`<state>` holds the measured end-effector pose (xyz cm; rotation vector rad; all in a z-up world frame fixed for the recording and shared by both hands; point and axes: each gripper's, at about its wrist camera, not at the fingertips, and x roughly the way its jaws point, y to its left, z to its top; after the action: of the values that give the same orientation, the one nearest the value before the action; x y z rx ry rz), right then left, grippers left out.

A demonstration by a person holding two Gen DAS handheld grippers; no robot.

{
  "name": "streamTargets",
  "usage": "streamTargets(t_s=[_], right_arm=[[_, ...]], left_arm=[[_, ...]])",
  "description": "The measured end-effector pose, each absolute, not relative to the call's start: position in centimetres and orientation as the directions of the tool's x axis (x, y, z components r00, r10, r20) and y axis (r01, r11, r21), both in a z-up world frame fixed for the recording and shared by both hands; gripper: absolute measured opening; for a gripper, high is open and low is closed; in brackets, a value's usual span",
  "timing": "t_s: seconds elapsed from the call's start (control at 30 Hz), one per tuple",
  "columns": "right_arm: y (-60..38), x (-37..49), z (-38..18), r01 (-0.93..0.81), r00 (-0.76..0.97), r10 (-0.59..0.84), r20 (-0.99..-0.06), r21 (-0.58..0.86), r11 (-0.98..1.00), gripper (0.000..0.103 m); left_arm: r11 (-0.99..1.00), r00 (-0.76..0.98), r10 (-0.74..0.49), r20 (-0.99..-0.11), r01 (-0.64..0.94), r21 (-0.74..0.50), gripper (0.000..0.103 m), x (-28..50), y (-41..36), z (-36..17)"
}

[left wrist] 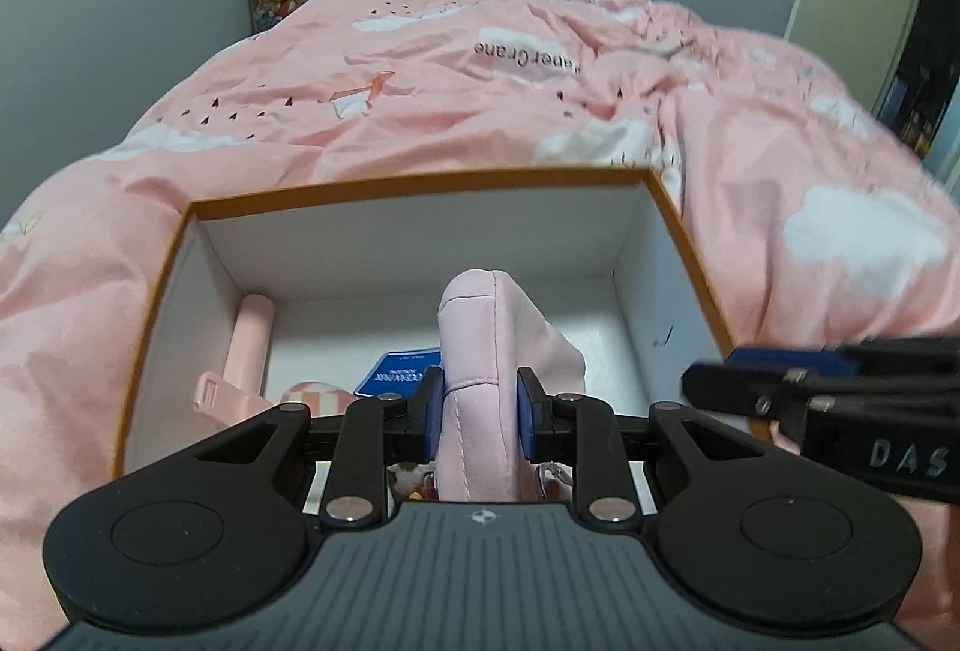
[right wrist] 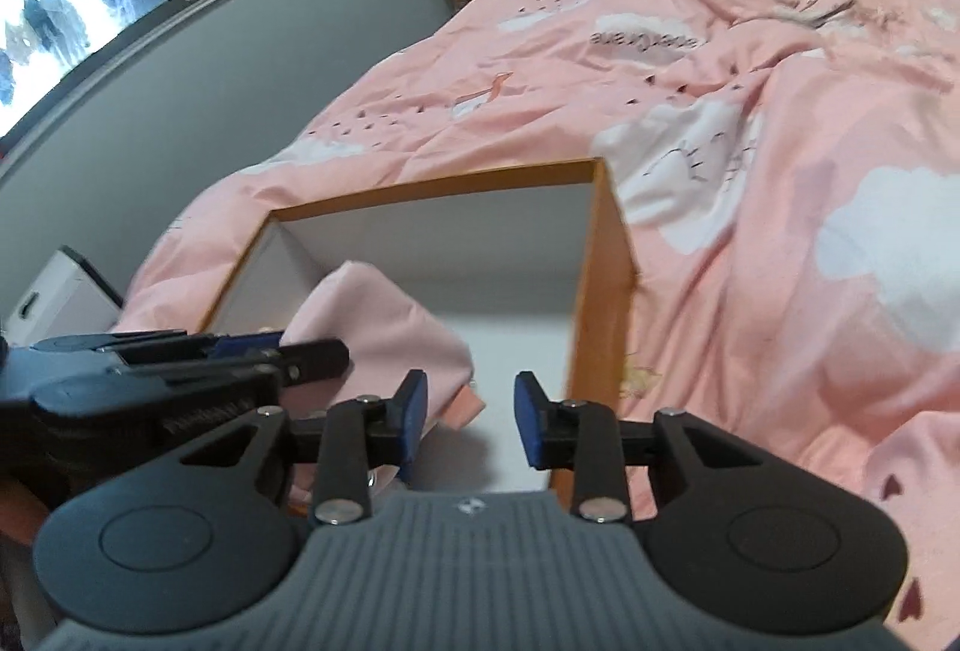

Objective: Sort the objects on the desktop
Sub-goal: 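Open the right tool to release the bear keychain and withdraw it, then lower the pink bag into the box and open the left tool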

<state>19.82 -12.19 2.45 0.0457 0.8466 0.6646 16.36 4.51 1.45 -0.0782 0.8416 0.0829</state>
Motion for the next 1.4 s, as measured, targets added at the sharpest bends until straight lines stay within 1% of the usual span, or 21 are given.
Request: streamTargets(t_s=[0.2, 0.23, 0.27, 0.33, 0.37, 0.5, 0.63, 0.73, 0.8, 0.9, 1.1, 1.2, 1.33, 1.4], right_arm=[[-11.9, 18.8, 1.1, -0.503, 0.516, 0.527, -0.675, 0.259, 0.825, 0.033], [-11.6, 18.5, 0.6, -0.503, 0.523, 0.523, -0.673, 0.252, 0.827, 0.030], [-11.4, 18.4, 0.1, -0.499, 0.519, 0.521, -0.677, 0.255, 0.828, 0.024], [-11.2, 18.4, -0.6, -0.499, 0.507, 0.531, -0.679, 0.270, 0.823, 0.021], [-10.9, 18.4, -0.9, -0.501, 0.503, 0.530, -0.682, 0.269, 0.822, 0.017], [-10.1, 18.2, -1.2, -0.519, 0.513, 0.516, -0.686, 0.231, 0.823, 0.016], [-9.4, 17.9, -1.5, -0.545, 0.526, 0.505, -0.684, 0.185, 0.818, 0.014], [-8.9, 17.7, -1.7, -0.573, 0.521, 0.504, -0.689, 0.157, 0.805, 0.013], [-8.5, 17.7, -1.8, -0.595, 0.517, 0.502, -0.693, 0.132, 0.793, 0.013], [-7.9, 17.5, -1.9, -0.617, 0.520, 0.493, -0.698, 0.093, 0.782, 0.017], [-7.1, 17.0, -2.1, -0.618, 0.556, 0.450, -0.699, 0.014, 0.786, 0.017], [-6.8, 16.7, -2.2, -0.617, 0.571, 0.435, -0.697, -0.015, 0.787, 0.017], [-6.7, 16.3, -2.4, -0.620, 0.588, 0.427, -0.687, -0.043, 0.784, 0.019], [-6.8, 16.4, -2.4, -0.623, 0.588, 0.433, -0.683, -0.041, 0.781, 0.019]], left_arm=[[0.992, 0.651, 0.123, -0.749, -0.099, 0.077, 0.028, 16.3, 2.5, -0.3], [0.991, 0.648, 0.133, -0.750, -0.100, 0.090, 0.028, 16.3, 2.3, -0.4], [0.990, 0.643, 0.143, -0.753, -0.101, 0.102, 0.028, 16.3, 2.3, -0.6], [0.987, 0.630, 0.159, -0.760, -0.105, 0.119, 0.028, 16.5, 2.4, -0.8], [0.987, 0.623, 0.158, -0.766, -0.106, 0.118, 0.028, 16.6, 2.5, -1.0], [0.989, 0.601, 0.145, -0.786, -0.100, 0.106, 0.029, 16.9, 3.1, -1.1], [0.993, 0.590, 0.109, -0.800, -0.102, 0.060, 0.032, 17.0, 3.7, -1.0], [0.994, 0.591, 0.084, -0.803, -0.104, 0.027, 0.032, 16.9, 4.3, -0.9], [0.994, 0.589, 0.053, -0.806, -0.105, -0.011, 0.033, 16.8, 4.9, -0.8], [0.993, 0.581, 0.005, -0.814, -0.098, -0.064, 0.035, 16.5, 5.5, -0.7], [0.989, 0.582, -0.056, -0.812, -0.082, -0.126, 0.036, 15.7, 5.8, -0.4], [0.979, 0.573, -0.105, -0.813, -0.083, -0.184, 0.036, 15.5, 6.3, -0.3], [0.951, 0.560, -0.201, -0.804, -0.086, -0.297, 0.036, 15.2, 7.3, -0.5], [0.945, 0.558, -0.212, -0.802, -0.093, -0.315, 0.031, 15.0, 7.6, -0.8]])
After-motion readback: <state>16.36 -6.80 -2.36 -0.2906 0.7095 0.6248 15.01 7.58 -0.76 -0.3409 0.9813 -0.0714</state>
